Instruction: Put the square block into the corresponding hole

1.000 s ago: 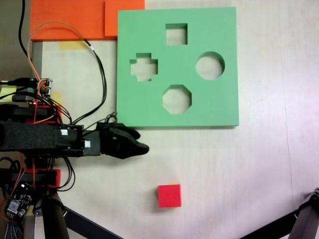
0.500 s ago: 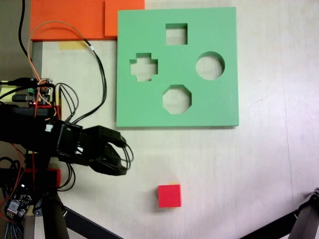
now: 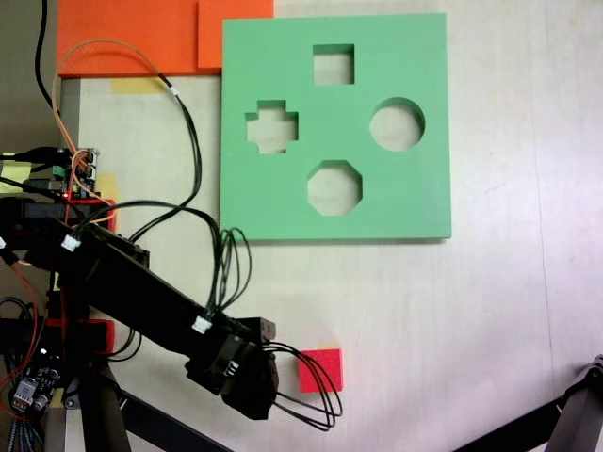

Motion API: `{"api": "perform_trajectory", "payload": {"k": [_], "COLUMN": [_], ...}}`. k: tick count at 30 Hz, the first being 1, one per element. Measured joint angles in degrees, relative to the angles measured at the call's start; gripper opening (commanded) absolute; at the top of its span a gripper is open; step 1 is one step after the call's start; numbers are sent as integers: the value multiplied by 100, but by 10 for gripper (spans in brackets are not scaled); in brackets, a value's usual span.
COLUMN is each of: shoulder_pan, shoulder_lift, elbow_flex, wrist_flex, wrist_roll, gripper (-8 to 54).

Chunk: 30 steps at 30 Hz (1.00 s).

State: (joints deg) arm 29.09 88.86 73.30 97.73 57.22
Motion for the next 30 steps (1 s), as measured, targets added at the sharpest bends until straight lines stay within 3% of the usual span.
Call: {"api": "perform_trajectory", "payload": {"k": [11, 30], "shoulder_pan": [-404, -712], "shoulder_lift": [-1072, -2065], "elbow_flex": [-510, -545], "wrist_flex": [-18, -809], "wrist_roll": [255, 747], "gripper": [521, 521]}}
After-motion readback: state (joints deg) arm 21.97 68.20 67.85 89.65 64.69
